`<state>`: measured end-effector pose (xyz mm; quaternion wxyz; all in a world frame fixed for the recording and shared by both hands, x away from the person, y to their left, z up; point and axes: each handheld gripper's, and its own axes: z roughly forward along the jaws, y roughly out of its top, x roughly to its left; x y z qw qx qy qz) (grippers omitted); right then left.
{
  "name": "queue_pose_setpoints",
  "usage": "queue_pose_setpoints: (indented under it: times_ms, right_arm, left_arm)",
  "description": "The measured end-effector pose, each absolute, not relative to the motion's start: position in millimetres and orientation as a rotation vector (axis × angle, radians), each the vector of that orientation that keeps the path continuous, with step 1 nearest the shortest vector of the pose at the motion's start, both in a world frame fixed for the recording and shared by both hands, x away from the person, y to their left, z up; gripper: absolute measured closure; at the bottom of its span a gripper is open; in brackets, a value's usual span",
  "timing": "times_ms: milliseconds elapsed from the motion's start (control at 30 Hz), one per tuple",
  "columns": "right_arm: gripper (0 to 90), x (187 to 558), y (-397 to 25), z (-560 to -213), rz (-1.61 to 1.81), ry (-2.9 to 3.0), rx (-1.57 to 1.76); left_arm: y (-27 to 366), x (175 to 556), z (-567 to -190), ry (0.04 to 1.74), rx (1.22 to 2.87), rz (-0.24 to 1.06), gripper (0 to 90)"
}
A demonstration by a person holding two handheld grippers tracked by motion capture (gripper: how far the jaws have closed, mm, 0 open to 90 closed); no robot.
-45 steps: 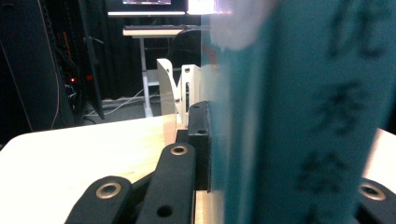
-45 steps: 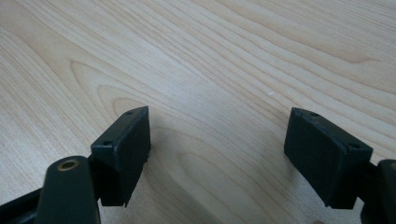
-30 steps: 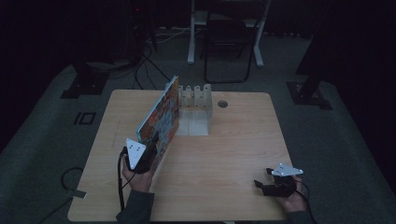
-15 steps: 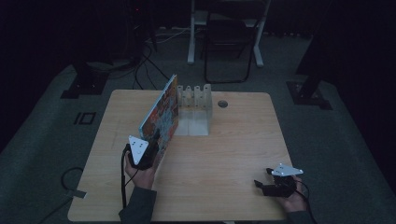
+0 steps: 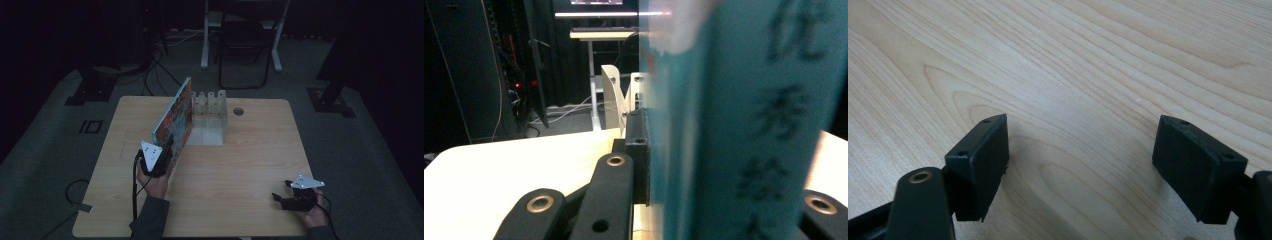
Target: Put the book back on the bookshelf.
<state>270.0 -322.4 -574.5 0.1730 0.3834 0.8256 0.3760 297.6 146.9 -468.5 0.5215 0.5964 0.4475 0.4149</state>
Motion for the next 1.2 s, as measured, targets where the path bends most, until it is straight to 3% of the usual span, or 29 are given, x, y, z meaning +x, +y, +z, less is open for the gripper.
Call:
queue_pose_setpoints:
  times_ms: [1200]
  right_arm:
    - [22.1,270,-322,-575,1.067,2.342,1.089]
  left_arm:
    - [138,330,-470,1.093,1.409,1.028,81.0]
